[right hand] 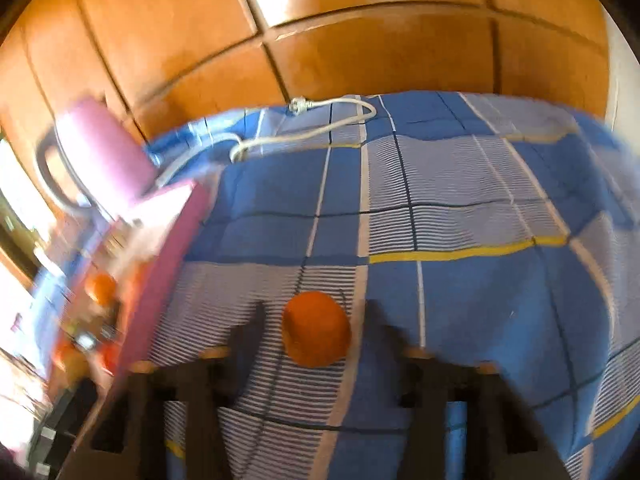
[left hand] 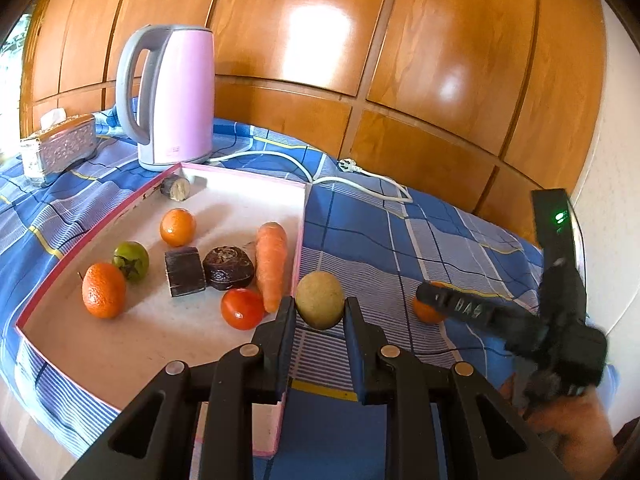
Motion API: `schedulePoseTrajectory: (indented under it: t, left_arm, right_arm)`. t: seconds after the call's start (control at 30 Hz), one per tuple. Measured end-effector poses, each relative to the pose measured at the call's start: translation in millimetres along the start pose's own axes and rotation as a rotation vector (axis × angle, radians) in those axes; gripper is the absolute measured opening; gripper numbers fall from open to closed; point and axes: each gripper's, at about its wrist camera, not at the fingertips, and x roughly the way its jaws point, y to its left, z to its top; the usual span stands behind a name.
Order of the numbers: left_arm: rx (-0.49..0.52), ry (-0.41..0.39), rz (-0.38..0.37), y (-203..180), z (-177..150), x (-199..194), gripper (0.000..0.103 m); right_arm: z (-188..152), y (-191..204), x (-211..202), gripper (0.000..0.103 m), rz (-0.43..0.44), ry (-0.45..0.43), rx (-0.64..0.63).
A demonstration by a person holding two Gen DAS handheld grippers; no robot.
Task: Organize fruits
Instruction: 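Lift the orange with the right tool while the left tool lifts the beige ball toward the tray, then lower the beige ball into the tray with the left tool while the right tool drops the orange there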
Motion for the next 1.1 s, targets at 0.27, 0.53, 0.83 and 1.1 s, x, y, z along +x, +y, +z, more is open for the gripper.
schedulePoseTrajectory:
  t: [0.27, 0.53, 0.83, 1.1]
  left_arm:
    - [-0.044, -0.033, 0.035, 18.4, 13.4, -9.7, 0.024]
    - [-0.178, -0.065, 0.122, 58.6, 25.2, -15.3, 0.024]
    - [-0.255, -0.091, 0.263, 80.1, 27.2, -12.0, 0.024]
    - [-0.304, -0.049, 0.334, 92.3, 26.0, 2.9, 0.024]
  right_arm:
    - [-4.4, 4.7, -6.0, 0.033, -0.028, -0.019, -0.046]
    - [-3.7, 16.3, -19.3, 0.033, 0.006, -0.068, -0.078]
    - [-2.1, 42.2, -35.2, 0.033, 0.081, -0.152, -0.121]
    - [1.4, 69.1, -35.7, 0.033, 0.147, -0.196, -0.168]
